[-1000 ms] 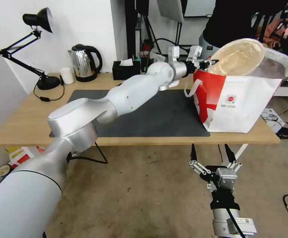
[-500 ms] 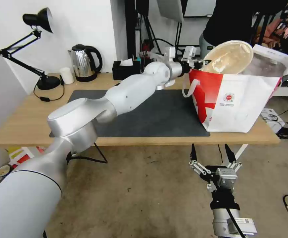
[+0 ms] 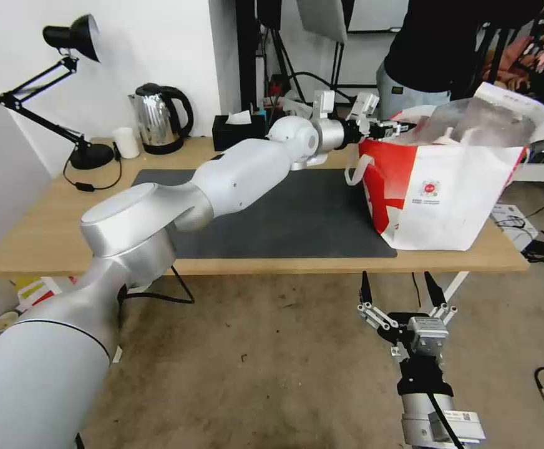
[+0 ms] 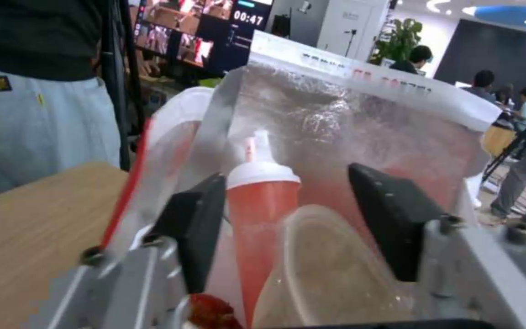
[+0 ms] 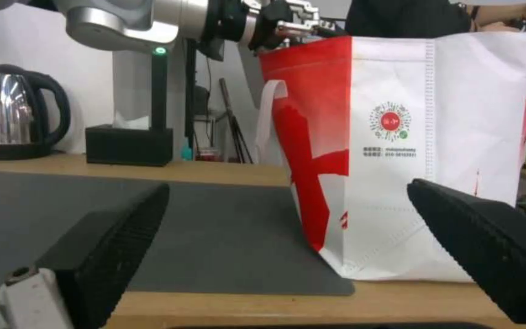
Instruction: Pick up the trash from the table and place it into the takeout bag.
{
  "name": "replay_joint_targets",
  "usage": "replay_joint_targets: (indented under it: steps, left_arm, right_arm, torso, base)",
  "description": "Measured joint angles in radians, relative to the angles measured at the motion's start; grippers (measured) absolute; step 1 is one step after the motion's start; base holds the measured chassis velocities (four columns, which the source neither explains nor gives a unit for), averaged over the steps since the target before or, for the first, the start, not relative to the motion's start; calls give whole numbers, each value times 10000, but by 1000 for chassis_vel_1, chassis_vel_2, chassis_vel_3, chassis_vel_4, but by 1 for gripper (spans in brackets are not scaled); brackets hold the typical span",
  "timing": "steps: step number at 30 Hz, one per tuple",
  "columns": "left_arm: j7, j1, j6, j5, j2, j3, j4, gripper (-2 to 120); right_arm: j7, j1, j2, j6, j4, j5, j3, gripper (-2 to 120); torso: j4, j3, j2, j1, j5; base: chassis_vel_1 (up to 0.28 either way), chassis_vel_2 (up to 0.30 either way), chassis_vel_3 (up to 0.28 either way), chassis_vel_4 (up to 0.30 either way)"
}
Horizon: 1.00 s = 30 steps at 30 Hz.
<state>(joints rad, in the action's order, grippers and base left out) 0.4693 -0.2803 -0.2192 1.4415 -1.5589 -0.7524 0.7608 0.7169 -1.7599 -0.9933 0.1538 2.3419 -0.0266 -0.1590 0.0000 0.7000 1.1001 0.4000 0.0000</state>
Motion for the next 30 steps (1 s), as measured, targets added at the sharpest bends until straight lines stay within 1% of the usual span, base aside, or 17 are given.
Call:
replay_joint_targets:
  steps: [1,3,5,7,11,13,17,19,20,22,23,25,26,27,28,29,30]
  left_arm:
    - [0,-1,0,7,6,3,35,61]
    - [0,-1,0,10,12,5,54,63]
    - [1,-1,0,25,71,8,207,76]
    - [1,-1,0,30,79,9,227,78]
    - [-23,-19,31,106,183,230,536,97]
    - [-70,-56,45,102,243,358,663,99]
    - [-475,-220,173,121,439,871,1139,100]
    - [-850,-422,331,186,749,1336,1848,100]
    - [-850,-422,331,186,749,1336,1848,100]
    - [-1323,-687,450,211,1221,1783,2645,100]
    - [-1323,-687,450,211,1221,1783,2645,100]
    - [-1840,-911,630,104,1839,2055,3338,100]
    - [-2219,-1025,805,1,2329,2155,3802,100]
    - [-2219,-1025,805,1,2329,2155,3802,100]
    - [-2528,-1088,975,-178,2857,2235,4324,100]
    - [-2620,-1095,1034,-303,3110,2282,4581,100]
    - [-2829,-1056,1142,-594,3715,2454,5253,100]
  right_arm:
    - [0,0,0,0,0,0,0,100]
    - [0,0,0,0,0,0,0,100]
    - [0,0,0,0,0,0,0,100]
    - [0,0,0,0,0,0,0,100]
    - [0,0,0,0,0,0,0,100]
    - [0,0,0,0,0,0,0,100]
    - [0,0,0,0,0,0,0,100]
    - [0,0,0,0,0,0,0,100]
    - [0,0,0,0,0,0,0,100]
    - [0,0,0,0,0,0,0,100]
    - [0,0,0,0,0,0,0,100]
    - [0,0,0,0,0,0,0,100]
    - [0,0,0,0,0,0,0,100]
    - [0,0,0,0,0,0,0,100]
    - [0,0,1,0,0,0,0,100]
    - [0,0,0,0,0,0,0,100]
    - [0,0,0,0,0,0,0,100]
  torso:
    - [0,0,0,0,0]
    - [0,1,0,0,0]
    - [0,0,0,0,0]
    - [0,0,0,0,0]
    - [-1,1,-3,0,0]
    - [-1,0,-3,0,0]
    - [-2,1,-3,0,0]
    - [-1,1,-3,1,-1]
    - [-1,1,-3,1,-1]
    - [-4,-1,-2,0,-1]
    - [-4,-1,-2,0,-1]
    - [-3,0,-2,0,-1]
    - [-3,0,-2,0,-1]
    - [-3,0,-2,0,-1]
    - [2,0,-2,0,-3]
    - [5,0,-2,1,-5]
    - [8,0,-1,0,-7]
  base:
    - [0,0,0,0]
    - [0,0,0,0]
    - [0,0,0,0]
    - [0,0,0,0]
    - [0,0,0,0]
    - [0,0,0,0]
    - [0,0,0,0]
    - [0,0,0,0]
    - [0,0,0,0]
    - [0,0,0,0]
    - [0,0,0,0]
    - [0,0,0,0]
    - [0,0,0,0]
    - [0,0,0,0]
    - [0,0,0,0]
    - [0,0,0,0]
    - [0,0,0,0]
